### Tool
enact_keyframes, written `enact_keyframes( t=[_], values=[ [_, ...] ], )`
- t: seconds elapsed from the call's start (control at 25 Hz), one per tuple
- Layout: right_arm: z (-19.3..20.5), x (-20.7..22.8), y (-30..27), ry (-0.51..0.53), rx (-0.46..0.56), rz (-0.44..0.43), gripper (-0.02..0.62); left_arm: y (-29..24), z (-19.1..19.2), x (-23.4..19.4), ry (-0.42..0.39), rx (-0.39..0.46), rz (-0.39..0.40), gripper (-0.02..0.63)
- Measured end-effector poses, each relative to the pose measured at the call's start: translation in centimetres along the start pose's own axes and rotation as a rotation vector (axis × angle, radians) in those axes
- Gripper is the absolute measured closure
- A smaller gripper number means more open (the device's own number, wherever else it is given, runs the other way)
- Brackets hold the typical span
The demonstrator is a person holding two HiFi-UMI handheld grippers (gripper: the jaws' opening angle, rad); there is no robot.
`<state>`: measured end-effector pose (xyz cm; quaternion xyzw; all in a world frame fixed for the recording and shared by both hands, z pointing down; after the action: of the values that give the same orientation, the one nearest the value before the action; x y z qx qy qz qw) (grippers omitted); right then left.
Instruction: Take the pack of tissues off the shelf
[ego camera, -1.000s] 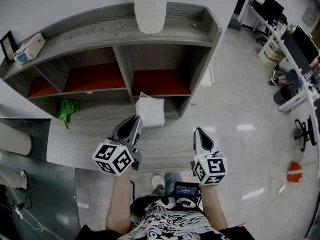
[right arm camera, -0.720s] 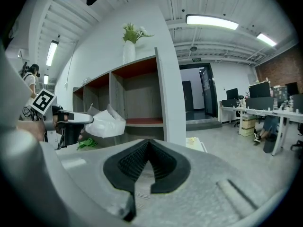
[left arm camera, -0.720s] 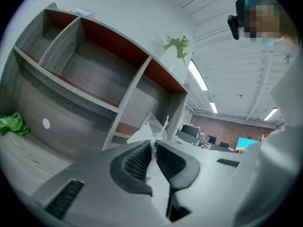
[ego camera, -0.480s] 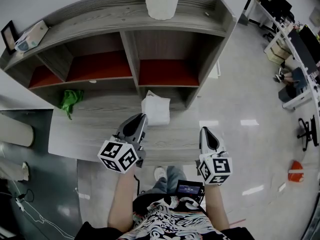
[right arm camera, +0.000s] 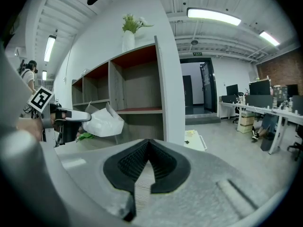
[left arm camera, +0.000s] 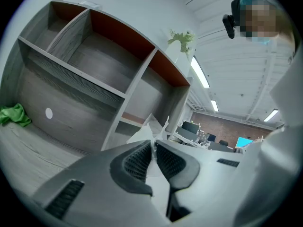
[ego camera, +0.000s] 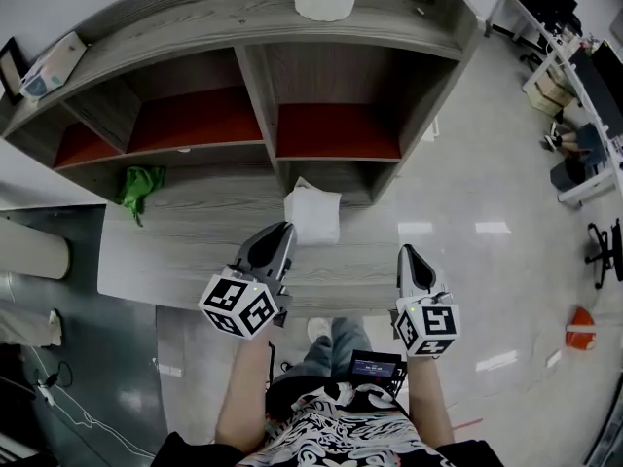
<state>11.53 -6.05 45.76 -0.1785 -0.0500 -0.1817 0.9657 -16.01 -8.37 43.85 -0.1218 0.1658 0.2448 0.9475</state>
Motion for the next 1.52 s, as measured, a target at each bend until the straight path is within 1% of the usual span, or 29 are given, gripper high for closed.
enact_keyframes(
  t=[0.36, 1.0, 1.52],
  values=[
    [1.8, -0.3, -0.6, 0.004, -0.047, -0.008, 0.591, 0.0, 1.4, -0.7, 0.012, -0.033, -0.004, 0.581],
    [5.2, 0.1, -0.9, 0.007, -0.147, -0.011, 0.591, -0.9, 7.1, -1.8, 0.062, -0.137, -0.007, 0.581],
    [7.9, 0.7, -1.6, 0.002, -0.214, 0.001, 0.591, -2.1, 11.2, -3.2, 0.067, -0.211, -0.007, 0.581]
  ],
)
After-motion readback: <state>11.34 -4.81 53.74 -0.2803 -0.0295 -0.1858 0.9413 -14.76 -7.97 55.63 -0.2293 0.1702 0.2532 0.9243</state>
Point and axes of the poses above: the fingertips, and each gripper's own axes: y backward along the fingers, x to its right, z out of its underside, the point moved 7 cm from there along y, backward along the fingers, and after that the axes turned 4 degrees about -y, right-handed, at the moved point
